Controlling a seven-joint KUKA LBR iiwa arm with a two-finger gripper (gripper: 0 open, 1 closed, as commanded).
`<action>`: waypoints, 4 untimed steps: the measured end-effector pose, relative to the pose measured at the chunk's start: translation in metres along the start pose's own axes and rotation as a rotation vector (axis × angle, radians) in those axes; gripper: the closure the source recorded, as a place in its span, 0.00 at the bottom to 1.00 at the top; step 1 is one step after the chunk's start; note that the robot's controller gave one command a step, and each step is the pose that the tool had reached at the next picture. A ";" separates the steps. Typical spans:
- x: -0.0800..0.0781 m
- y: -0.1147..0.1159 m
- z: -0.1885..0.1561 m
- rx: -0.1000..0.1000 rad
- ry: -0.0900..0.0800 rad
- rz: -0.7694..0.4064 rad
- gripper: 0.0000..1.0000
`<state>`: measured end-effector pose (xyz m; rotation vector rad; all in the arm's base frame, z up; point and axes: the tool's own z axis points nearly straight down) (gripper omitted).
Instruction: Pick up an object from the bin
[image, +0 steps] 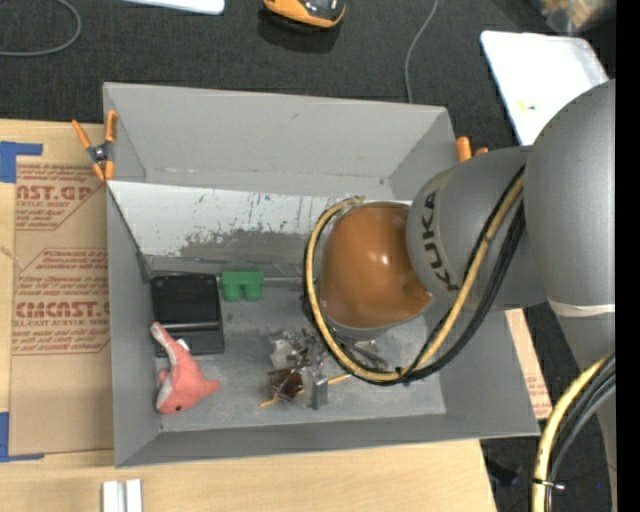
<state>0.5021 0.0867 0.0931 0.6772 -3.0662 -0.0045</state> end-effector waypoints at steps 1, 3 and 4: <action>-0.020 0.001 -0.028 0.005 -0.011 -0.053 1.00; -0.002 0.008 -0.210 0.004 -0.011 -0.016 1.00; -0.006 0.012 -0.172 0.010 -0.021 -0.244 1.00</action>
Offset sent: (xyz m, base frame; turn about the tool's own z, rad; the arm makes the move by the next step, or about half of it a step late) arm -0.0019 0.0060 0.2102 -0.0140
